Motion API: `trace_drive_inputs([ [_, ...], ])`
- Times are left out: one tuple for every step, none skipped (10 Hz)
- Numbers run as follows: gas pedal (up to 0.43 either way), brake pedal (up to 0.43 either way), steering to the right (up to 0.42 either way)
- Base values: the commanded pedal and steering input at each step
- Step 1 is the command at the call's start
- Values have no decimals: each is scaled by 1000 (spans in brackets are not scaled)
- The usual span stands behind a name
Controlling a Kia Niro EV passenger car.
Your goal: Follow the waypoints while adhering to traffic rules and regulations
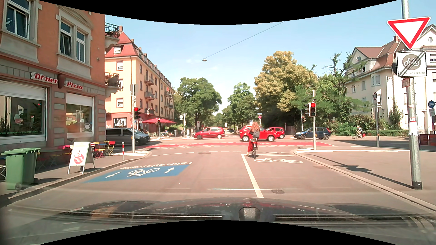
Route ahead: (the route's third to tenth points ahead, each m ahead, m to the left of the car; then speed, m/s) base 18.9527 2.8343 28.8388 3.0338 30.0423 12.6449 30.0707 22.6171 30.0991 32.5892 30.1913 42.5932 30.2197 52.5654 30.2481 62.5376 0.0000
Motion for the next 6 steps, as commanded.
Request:
trace_drive_inputs([
  [0, 280, 0],
  [0, 280, 0],
  [0, 280, 0],
  [0, 280, 0],
  [0, 280, 0],
  [0, 280, 0],
])
